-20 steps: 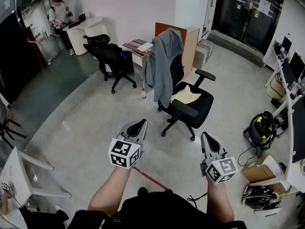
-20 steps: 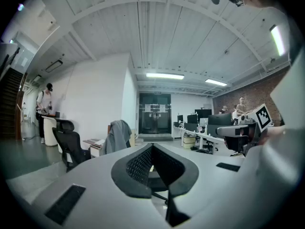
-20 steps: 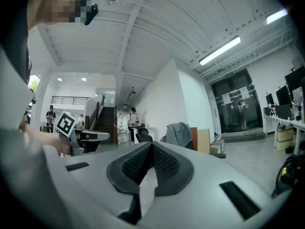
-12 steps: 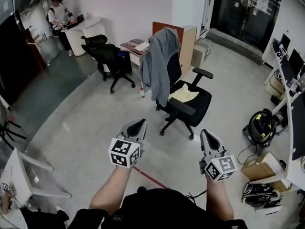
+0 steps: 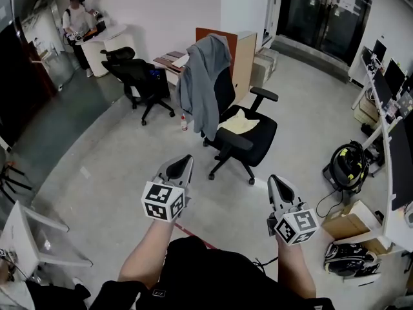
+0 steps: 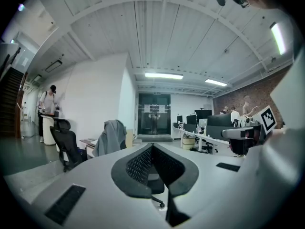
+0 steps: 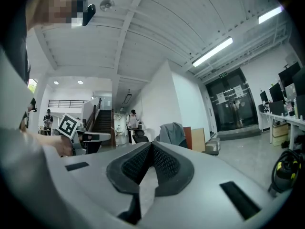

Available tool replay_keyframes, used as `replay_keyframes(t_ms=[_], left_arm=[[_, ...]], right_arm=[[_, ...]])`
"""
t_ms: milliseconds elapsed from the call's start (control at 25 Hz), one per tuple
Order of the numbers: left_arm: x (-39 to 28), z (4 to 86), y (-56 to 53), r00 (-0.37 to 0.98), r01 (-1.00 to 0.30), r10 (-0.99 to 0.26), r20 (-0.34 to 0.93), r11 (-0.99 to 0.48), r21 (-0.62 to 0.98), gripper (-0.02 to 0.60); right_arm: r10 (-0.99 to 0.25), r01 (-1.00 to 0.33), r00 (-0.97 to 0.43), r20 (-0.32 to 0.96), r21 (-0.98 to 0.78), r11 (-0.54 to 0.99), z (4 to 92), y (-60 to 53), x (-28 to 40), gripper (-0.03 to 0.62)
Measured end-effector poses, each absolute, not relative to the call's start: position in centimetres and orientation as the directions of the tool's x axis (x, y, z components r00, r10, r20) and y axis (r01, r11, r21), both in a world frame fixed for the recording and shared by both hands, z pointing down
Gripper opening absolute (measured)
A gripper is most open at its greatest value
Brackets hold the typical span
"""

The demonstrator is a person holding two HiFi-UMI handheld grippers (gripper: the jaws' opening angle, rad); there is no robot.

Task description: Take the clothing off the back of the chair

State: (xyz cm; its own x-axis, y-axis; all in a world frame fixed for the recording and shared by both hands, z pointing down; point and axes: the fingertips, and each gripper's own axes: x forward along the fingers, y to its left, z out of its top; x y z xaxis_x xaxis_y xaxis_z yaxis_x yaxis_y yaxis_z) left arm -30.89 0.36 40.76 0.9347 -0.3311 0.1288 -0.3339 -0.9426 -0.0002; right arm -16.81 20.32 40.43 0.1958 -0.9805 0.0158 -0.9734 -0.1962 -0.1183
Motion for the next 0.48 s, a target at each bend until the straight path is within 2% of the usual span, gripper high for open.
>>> replay_keyframes(t_ms=[480], left_arm=[[-25.5,43.9,-0.6,0.948,-0.278,-0.266,0.176,-0.959,0.050,0.003]], right_arm=[[-0.972,-0.956,0.227,0.061,-0.175,-0.234,42.7,19.7,-12.7,0.014]])
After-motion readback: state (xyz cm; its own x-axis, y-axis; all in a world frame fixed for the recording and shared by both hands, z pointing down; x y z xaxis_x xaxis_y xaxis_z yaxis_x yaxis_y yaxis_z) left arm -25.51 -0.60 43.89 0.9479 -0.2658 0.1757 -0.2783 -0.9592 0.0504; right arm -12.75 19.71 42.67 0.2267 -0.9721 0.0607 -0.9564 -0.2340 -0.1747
